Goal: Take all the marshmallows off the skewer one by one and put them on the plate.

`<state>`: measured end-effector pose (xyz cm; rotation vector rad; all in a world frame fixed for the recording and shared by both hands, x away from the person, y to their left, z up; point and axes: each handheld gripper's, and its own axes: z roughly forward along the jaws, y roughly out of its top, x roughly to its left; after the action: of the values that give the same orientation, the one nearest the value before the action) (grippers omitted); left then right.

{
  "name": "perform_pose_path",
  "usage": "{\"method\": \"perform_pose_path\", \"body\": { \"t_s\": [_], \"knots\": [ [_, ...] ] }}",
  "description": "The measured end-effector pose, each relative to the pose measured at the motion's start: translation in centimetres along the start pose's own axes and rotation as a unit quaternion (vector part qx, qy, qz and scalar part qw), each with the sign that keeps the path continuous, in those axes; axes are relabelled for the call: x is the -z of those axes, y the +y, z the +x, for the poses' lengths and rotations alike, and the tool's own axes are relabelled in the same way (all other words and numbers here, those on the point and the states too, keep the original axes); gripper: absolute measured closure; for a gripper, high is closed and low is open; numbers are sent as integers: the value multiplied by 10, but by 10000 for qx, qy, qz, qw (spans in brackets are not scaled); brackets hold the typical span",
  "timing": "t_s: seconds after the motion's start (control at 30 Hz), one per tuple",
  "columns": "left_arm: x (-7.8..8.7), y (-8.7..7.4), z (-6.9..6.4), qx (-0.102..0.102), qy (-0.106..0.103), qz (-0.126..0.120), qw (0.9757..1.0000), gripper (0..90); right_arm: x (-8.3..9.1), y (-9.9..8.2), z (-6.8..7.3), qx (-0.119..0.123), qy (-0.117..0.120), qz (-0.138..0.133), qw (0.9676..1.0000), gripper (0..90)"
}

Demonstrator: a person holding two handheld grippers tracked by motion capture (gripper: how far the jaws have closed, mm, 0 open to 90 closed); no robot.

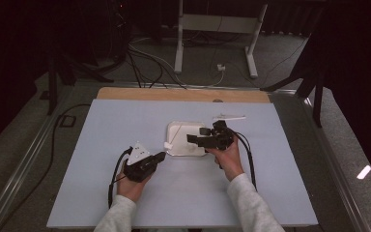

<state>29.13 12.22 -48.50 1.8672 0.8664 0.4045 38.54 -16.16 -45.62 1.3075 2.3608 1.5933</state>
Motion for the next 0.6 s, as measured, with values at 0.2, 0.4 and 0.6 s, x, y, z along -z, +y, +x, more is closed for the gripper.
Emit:
{"method": "perform_pose_path", "body": {
  "t_s": [0.2, 0.4, 0.6],
  "knots": [
    [0, 0, 0, 24, -19, -37, 10000, 900, -3, 0, 9, 61, 196, 4, 9998, 212],
    [1, 1, -1, 36, -58, -65, 10000, 900, -10, -2, 18, 114, 368, 98, 9992, 214],
    [2, 2, 0, 128, -171, -153, 9997, 900, -17, -6, 25, 90, 612, 186, 9979, 219]
  ]
}}
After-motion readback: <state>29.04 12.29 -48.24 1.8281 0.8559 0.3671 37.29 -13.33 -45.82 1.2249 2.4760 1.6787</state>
